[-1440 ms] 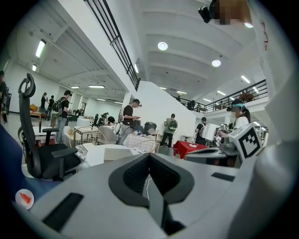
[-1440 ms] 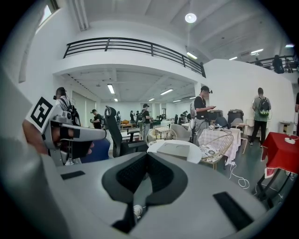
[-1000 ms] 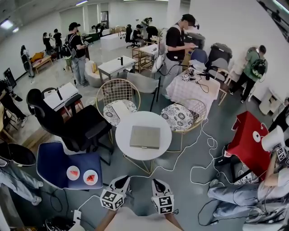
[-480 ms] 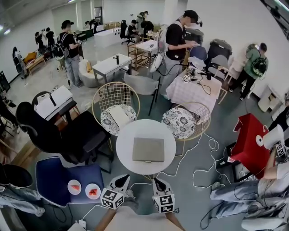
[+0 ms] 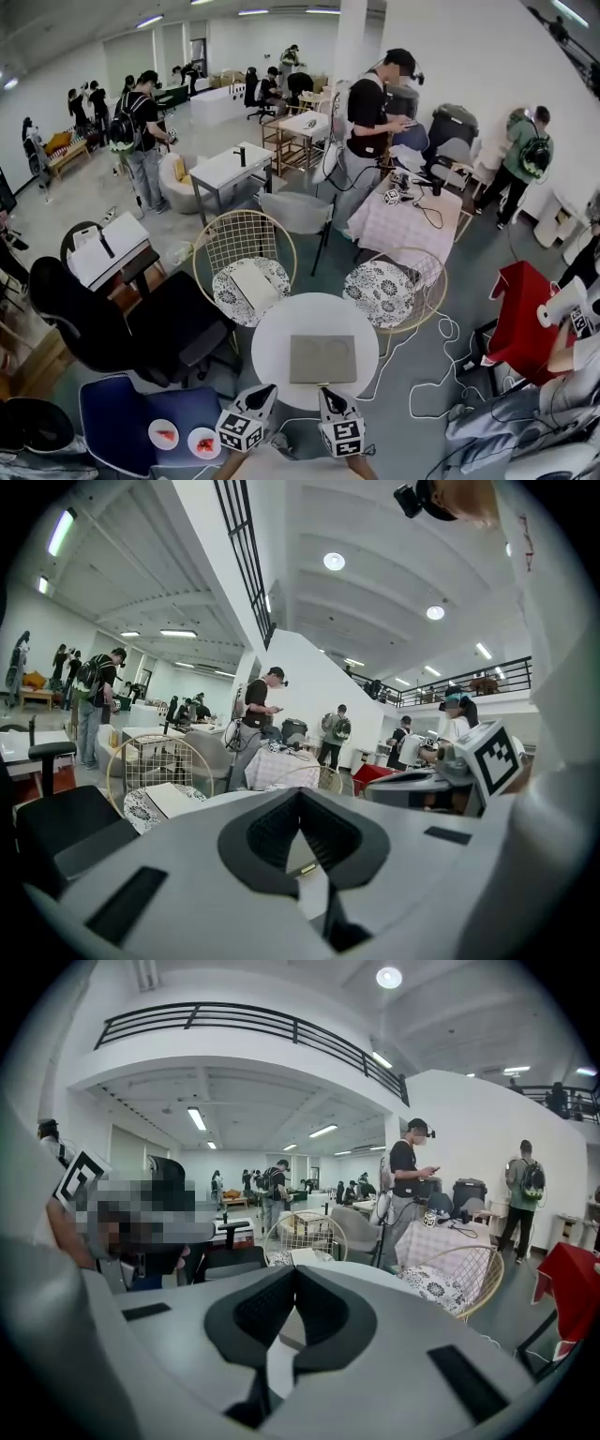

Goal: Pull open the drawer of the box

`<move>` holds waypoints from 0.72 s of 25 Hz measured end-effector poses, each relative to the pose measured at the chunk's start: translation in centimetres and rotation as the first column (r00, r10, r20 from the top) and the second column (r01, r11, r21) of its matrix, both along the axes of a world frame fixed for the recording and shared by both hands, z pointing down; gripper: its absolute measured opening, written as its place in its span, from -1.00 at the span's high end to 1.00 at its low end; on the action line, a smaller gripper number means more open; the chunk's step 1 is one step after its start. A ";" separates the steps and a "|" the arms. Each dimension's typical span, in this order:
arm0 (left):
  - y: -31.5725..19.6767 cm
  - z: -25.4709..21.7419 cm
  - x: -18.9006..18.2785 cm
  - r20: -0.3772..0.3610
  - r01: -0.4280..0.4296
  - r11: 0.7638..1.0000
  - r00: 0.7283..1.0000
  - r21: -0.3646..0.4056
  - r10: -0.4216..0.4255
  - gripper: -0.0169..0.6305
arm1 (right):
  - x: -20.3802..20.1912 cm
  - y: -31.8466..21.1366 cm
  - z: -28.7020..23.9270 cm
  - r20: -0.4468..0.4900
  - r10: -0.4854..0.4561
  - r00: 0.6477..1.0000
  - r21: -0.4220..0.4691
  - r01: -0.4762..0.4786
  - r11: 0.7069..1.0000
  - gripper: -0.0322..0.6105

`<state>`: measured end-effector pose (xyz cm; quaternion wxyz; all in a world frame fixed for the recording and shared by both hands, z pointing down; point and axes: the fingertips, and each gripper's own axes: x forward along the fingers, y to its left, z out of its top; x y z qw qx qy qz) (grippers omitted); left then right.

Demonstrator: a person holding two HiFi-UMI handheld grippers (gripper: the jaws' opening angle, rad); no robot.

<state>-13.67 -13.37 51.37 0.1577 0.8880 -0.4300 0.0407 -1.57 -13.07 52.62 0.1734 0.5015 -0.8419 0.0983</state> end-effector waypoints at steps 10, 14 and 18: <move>-1.6 1.1 0.2 0.021 -0.028 0.999 0.999 -0.027 0.028 0.91 | 0.3 -1.1 1.3 0.015 0.024 1.000 -0.033 -0.024 0.999 0.85; -1.6 2.1 1.5 0.029 -0.013 0.999 0.999 -0.047 0.015 0.91 | 1.2 -1.7 1.7 0.030 -0.001 1.000 -0.038 0.002 0.999 0.85; -2.2 3.1 2.8 0.047 0.020 0.999 0.999 -0.040 -0.018 0.91 | 2.3 -2.6 2.1 0.038 -0.034 0.999 -0.028 0.036 0.999 0.85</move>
